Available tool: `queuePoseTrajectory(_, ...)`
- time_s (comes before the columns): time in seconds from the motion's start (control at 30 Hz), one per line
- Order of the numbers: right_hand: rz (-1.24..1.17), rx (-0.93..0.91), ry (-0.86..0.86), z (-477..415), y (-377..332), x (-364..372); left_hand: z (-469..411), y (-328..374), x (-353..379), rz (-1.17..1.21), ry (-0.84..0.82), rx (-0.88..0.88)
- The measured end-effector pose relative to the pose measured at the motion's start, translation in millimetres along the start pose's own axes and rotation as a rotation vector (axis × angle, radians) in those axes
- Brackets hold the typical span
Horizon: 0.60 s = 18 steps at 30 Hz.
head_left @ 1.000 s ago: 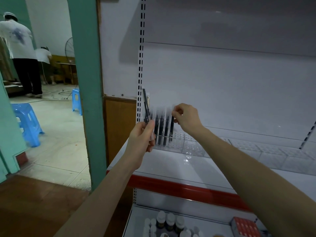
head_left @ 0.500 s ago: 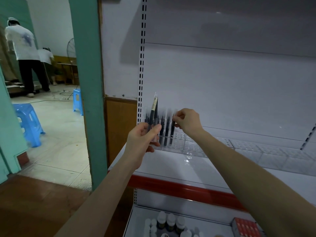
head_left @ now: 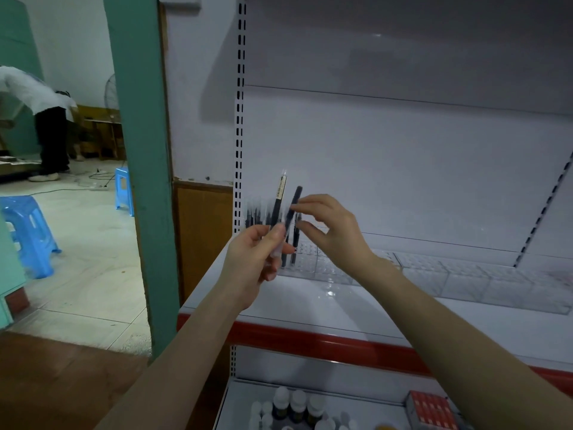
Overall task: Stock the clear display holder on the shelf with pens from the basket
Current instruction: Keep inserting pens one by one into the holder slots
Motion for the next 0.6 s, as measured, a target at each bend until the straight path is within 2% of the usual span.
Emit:
queuePoseTrajectory(0.13,0.061,-0.028,-0.01,4.4,0.3,1.8,3.2,2.4,10.7,0.05,-0.044,-0.002)
queuePoseTrajectory(0.33,0.136,-0.055,0.044,3.0,1.0,-10.0,1.4,0.2,6.9,0.081,0.027,-0.041)
queuePoseTrajectory(0.4,0.048,0.034,0.084,1.3,8.7,-16.5,0.3,-2.0,-1.1,0.071,0.076,-0.044)
queuePoseTrajectory(0.6,-0.221,0.49,0.178,0.6,46.7,-20.2,0.3,-4.3,-27.4,0.005,0.188,0.023)
Point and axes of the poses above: each hand's wrist, its own z-axis away from the middle knuckle, its own x-axis out of the palm, y = z × x, the point moved 9 cm from there along -z, towards the middle knuckle
